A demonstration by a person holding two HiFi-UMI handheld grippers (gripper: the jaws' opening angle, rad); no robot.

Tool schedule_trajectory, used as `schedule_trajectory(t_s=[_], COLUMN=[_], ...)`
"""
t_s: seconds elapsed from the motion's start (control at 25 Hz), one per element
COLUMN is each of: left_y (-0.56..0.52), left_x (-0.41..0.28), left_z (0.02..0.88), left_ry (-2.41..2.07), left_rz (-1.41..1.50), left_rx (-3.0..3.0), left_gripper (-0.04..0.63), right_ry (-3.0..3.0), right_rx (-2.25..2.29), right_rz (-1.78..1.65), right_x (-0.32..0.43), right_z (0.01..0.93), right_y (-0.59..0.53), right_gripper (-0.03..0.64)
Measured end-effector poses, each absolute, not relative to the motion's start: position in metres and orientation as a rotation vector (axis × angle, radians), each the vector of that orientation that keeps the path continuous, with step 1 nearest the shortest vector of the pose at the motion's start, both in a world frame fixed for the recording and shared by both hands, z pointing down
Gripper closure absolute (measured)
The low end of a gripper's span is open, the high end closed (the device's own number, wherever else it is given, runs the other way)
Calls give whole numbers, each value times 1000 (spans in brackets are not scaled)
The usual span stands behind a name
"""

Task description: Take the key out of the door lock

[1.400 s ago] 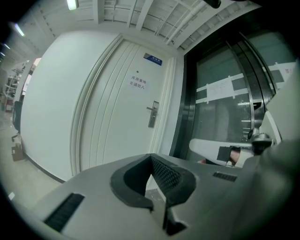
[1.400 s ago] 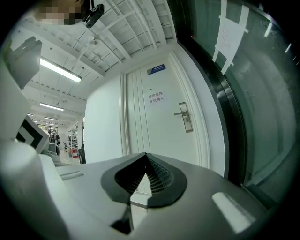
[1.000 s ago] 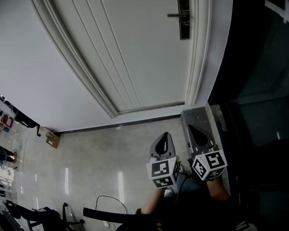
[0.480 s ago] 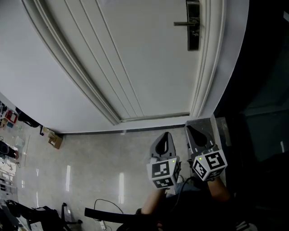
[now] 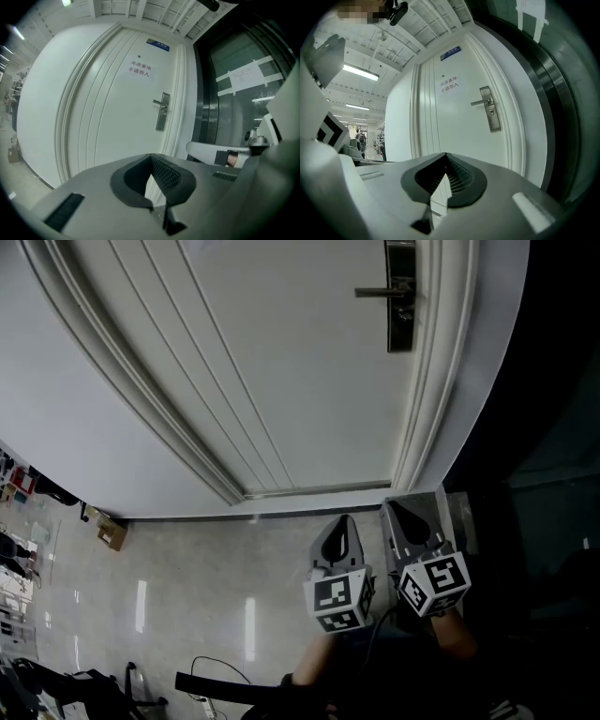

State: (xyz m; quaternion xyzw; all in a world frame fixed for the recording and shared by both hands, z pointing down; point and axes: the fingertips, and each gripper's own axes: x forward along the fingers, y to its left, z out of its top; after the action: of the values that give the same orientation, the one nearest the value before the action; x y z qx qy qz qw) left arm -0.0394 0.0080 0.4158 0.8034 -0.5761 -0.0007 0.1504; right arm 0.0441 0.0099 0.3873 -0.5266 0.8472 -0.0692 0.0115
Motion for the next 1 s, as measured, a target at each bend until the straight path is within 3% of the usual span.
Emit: schedule_trajectory(t_s=[1.0], left_y=[-207], left_x=[-63], left_z=[397], left_ry=[-1523], left_rz=[-22], left_rx=[2451], left_gripper=[595], right_ry=[2550], right_rx=[-1685], right_rz=[-111], right_x=[19], right_z=[364], right_y=[-191], right_gripper=[614])
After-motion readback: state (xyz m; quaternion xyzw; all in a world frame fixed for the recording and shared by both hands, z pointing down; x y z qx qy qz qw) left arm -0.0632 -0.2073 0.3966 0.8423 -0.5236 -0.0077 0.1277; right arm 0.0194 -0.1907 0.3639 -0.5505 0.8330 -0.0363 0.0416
